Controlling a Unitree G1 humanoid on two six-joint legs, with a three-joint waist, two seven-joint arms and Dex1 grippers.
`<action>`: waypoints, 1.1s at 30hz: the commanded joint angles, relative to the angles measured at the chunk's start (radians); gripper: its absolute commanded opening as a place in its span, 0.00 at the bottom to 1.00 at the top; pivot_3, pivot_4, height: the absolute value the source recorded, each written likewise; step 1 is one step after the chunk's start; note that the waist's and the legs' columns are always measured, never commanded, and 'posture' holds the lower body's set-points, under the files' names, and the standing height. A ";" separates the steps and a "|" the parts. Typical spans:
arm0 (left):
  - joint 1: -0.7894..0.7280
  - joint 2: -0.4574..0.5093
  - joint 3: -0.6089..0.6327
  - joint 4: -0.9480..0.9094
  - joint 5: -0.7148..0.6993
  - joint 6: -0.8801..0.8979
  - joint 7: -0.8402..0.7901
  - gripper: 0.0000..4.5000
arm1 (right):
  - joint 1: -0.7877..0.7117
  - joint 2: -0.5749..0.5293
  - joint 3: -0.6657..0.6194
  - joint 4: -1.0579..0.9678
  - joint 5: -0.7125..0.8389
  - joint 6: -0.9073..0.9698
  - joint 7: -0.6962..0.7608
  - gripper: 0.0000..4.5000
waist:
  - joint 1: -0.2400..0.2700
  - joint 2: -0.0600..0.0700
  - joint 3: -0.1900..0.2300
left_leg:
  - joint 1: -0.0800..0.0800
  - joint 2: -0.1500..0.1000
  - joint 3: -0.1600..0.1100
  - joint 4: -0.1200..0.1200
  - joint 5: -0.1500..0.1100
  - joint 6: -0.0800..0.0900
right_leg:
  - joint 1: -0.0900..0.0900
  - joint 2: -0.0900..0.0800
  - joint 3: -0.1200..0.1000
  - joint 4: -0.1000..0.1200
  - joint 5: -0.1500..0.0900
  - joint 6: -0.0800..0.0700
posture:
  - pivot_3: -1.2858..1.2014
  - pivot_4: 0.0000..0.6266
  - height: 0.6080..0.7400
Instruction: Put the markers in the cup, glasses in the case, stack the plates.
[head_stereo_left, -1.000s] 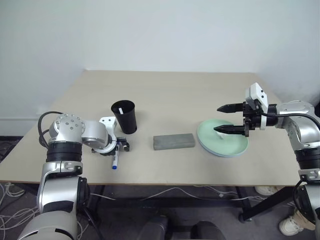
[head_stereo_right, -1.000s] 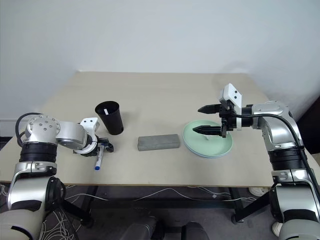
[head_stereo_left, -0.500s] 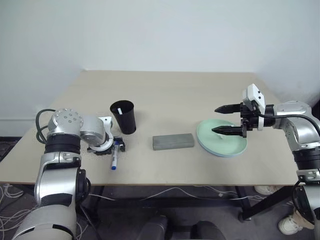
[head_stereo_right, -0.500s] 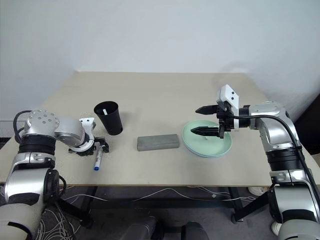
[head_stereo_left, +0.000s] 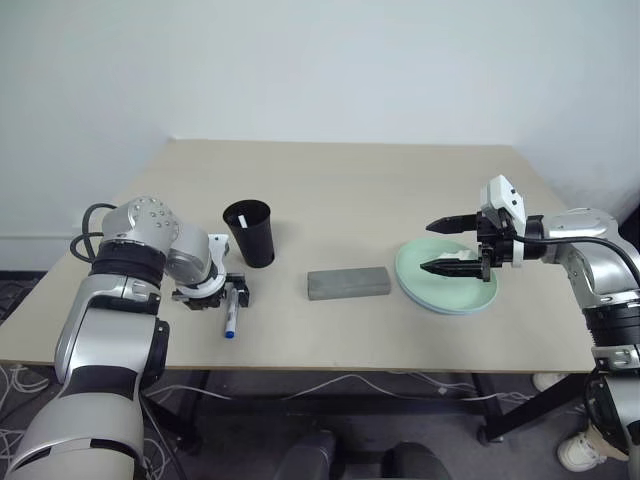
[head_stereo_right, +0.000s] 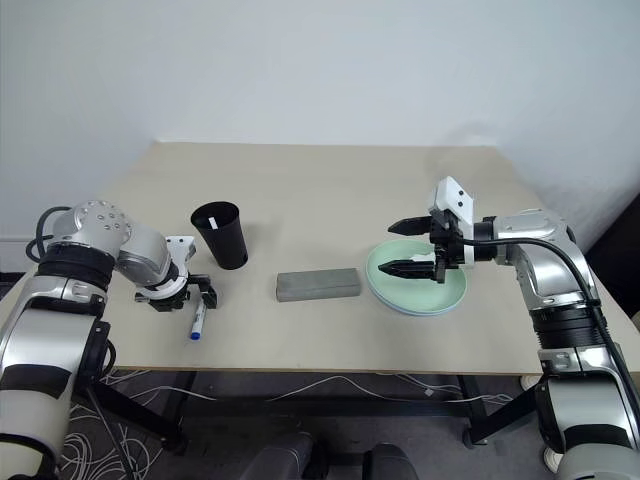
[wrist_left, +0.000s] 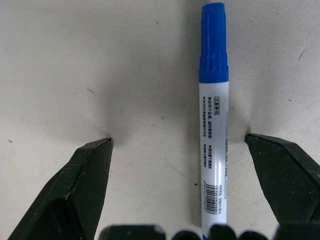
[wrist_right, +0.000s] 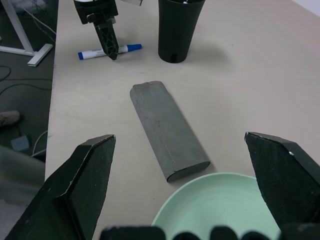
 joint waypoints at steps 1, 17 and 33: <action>-0.035 -0.006 -0.038 0.016 0.088 0.007 -0.084 0.92 | -0.013 -0.001 -0.026 -0.041 0.023 0.003 -0.009 1.00 | 0.000 0.000 0.000 | 0.000 0.000 0.000 0.000 0.000 0.000 | 0.000 0.000 0.000 0.000 0.000 0.000 | 0.52 0.00 0.76; -0.036 -0.042 -0.049 0.025 0.327 0.007 -0.315 0.20 | -0.009 -0.003 -0.022 -0.053 0.027 0.007 -0.015 1.00 | -0.013 0.000 0.000 | 0.000 0.000 -0.001 -0.002 0.000 0.000 | -0.001 -0.001 -0.001 0.000 -0.001 -0.001 | 0.52 0.00 0.76; 0.033 0.033 -0.176 -0.250 0.331 0.007 -0.521 0.02 | -0.026 0.003 -0.015 -0.032 0.023 -0.004 -0.012 1.00 | -0.013 0.000 0.000 | 0.000 0.000 -0.001 -0.002 0.000 0.000 | -0.001 -0.001 -0.001 0.000 -0.001 0.000 | 0.52 0.00 0.76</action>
